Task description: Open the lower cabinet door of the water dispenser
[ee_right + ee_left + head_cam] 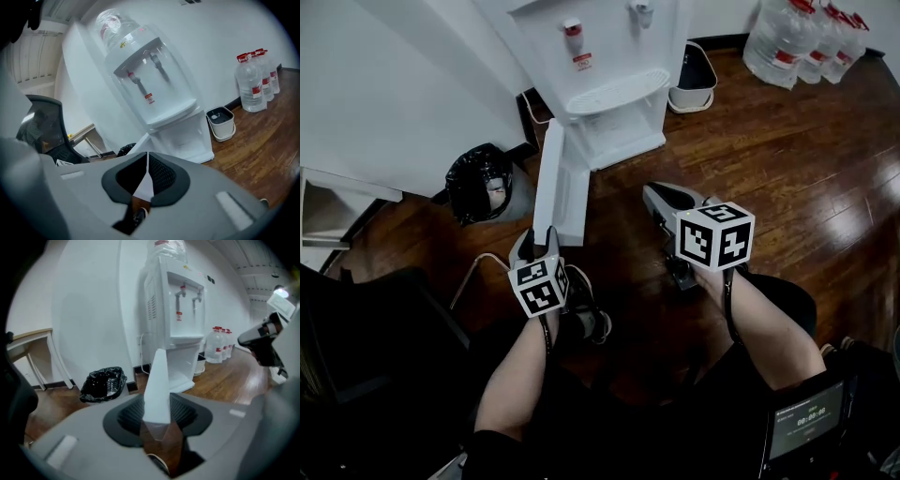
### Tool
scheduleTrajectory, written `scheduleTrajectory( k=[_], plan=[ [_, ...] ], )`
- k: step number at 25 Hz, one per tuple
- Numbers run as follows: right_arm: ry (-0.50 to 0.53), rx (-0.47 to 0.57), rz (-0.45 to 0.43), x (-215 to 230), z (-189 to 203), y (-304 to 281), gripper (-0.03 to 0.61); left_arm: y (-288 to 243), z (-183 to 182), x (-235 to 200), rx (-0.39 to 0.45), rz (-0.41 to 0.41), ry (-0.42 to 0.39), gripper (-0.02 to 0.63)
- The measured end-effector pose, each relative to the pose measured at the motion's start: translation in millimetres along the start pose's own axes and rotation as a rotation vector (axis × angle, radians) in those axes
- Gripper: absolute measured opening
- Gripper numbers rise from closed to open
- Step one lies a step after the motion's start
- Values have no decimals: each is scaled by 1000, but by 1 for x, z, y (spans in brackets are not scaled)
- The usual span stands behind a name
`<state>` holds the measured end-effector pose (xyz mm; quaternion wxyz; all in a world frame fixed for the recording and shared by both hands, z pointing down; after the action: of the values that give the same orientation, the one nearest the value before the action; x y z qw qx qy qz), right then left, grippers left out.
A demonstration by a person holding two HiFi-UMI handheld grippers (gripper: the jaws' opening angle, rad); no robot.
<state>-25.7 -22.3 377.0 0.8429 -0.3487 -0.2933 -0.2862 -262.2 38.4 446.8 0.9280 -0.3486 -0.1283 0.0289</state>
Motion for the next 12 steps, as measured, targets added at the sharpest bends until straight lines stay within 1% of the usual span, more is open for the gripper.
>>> scheduleTrajectory(
  k=[7,12],
  plan=[
    [-24,-14,12,10,9,5,17,-8,3,-38,-22,-120,17,215],
    [-41,-19,-20,4,11,3,17,-13,10,-77,-41,-233,45,216]
  ],
)
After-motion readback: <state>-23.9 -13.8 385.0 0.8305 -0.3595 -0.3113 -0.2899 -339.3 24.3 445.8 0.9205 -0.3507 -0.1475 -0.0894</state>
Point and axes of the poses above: the fingertips, and each gripper's own axes: y backward along the fingers, x to its right, z out of its underside, the point moved 2 cm from there along y, backward along the fingers, and after that the axes turned 13 degrees about -y, right-handed, at the moved point
